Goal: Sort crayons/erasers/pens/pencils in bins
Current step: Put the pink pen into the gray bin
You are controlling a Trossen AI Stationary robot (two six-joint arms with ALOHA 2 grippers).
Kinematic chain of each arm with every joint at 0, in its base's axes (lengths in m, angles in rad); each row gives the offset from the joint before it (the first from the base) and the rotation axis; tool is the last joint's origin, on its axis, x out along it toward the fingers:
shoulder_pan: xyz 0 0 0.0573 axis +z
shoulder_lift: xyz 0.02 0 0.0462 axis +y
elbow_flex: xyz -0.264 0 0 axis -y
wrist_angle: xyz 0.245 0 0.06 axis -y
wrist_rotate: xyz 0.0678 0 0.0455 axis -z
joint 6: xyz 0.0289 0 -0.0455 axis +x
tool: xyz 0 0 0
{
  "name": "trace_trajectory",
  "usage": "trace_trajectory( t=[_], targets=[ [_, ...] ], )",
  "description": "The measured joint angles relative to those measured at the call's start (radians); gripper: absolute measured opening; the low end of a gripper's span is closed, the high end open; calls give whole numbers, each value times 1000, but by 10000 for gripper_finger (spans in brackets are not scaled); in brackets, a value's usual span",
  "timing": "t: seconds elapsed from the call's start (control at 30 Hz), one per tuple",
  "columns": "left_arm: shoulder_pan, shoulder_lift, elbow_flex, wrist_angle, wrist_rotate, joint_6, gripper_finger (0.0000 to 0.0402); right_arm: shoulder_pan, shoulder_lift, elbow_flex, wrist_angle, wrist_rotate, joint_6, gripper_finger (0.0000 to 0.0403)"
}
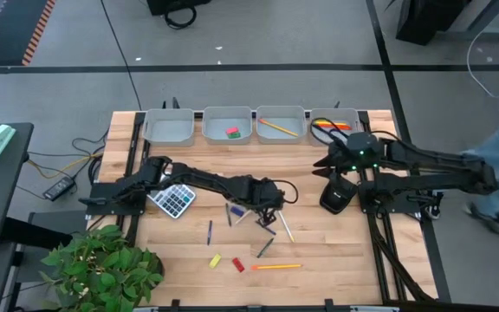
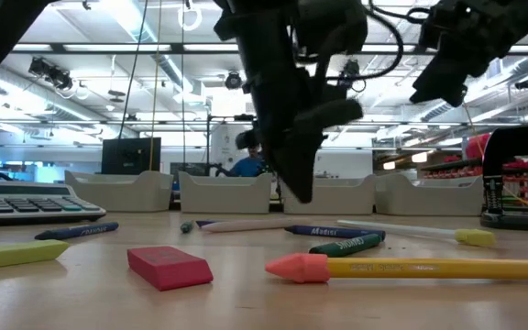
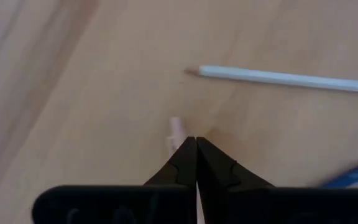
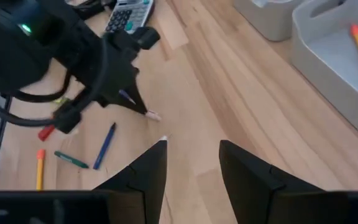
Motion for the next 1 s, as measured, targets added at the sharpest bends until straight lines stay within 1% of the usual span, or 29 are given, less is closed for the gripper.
trace_trajectory(
  t=[0.1, 0.17, 0.27, 0.33, 0.4, 0.47, 0.6, 0.77, 0.83, 1.0],
  targets=[
    [-3, 0, 45, -23, 68, 5, 7, 0, -22, 0, -40, 16, 2, 156],
    [-11, -3, 62, -37, 90, 2, 18, 0, -24, 0, -60, 16, 2, 156],
    [-15, -3, 64, -71, 89, 26, 43, 0, -18, 0, -68, 16, -24, 156],
    [-10, -3, 65, -109, 70, 34, 56, 0, -13, 0, -70, 16, -55, 156],
    [1, -3, 65, -164, 47, 34, 63, 0, -11, 0, -79, 16, -74, 156],
    [12, -3, 64, -189, 56, 32, 66, 4, -9, 0, -97, 16, -75, 156],
    [19, -3, 64, -173, 98, 23, 66, 19, -9, 0, -86, 23, -100, 156],
    [18, -3, 64, -176, 245, -14, 56, 43, -9, 0, -83, 23, -110, 156],
    [15, -3, 64, -179, 261, -16, 52, 48, -9, 0, -83, 23, -108, 156],
    [15, 4, 65, -185, 261, -8, 49, 48, -9, 0, -82, 39, -107, 156]
  ],
)
